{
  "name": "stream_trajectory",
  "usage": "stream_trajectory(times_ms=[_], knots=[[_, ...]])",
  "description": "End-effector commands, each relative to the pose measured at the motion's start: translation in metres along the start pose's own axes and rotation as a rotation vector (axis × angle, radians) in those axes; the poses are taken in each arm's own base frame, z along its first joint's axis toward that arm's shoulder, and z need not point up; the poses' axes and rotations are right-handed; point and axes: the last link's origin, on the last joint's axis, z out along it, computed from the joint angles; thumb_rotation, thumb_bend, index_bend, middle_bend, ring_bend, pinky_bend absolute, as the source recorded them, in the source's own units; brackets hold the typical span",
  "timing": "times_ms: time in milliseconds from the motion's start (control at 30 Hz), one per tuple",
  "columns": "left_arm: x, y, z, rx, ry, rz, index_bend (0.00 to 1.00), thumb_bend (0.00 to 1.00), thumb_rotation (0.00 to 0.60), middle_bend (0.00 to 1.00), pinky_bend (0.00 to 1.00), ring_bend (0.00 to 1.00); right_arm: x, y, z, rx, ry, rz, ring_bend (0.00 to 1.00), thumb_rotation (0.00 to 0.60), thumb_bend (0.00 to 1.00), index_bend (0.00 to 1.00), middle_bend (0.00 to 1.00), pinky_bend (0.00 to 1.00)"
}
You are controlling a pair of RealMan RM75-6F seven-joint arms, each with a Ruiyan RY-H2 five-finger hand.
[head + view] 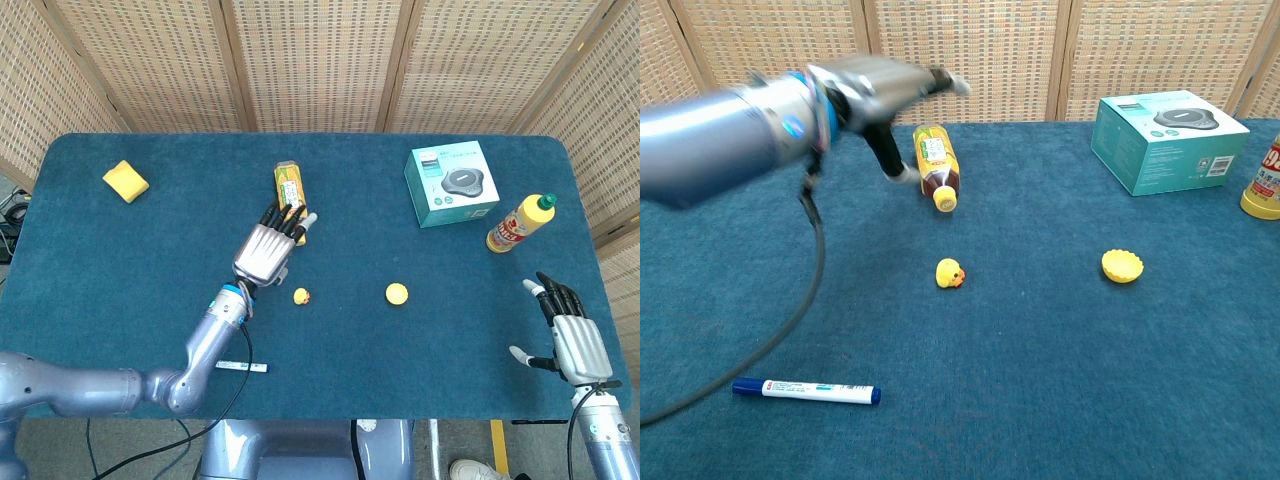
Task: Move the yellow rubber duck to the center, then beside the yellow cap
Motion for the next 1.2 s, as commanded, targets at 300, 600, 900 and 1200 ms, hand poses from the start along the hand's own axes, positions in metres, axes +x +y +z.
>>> stream_trajectory(times_ms=[300, 600, 900, 1200], knots=[[0.031, -0.101, -0.1, 0.218, 0.073, -0.053, 0.0, 0.26, 0.6, 0.0, 0.0, 0.0, -0.003, -0.006, -0.003, 0.02, 0.01, -0.024, 0.0, 0.6, 0.0, 0.11, 0.0, 0.0], [0.005, -0.144, -0.191, 0.367, 0.035, -0.1, 0.0, 0.26, 0.6, 0.0, 0.0, 0.0, -0.01, -0.013, -0.004, 0.033, 0.002, -0.071, 0.0, 0.6, 0.0, 0.11, 0.0, 0.0], [-0.021, -0.166, -0.239, 0.446, -0.011, -0.174, 0.0, 0.26, 0.6, 0.0, 0.0, 0.0, -0.015, -0.02, 0.001, 0.047, 0.075, -0.23, 0.0, 0.6, 0.0, 0.12, 0.0, 0.0], [-0.025, -0.17, -0.241, 0.42, -0.011, -0.219, 0.0, 0.26, 0.6, 0.0, 0.0, 0.0, 0.0, -0.092, 0.034, 0.193, 0.095, -0.251, 0.0, 0.6, 0.0, 0.21, 0.0, 0.0]])
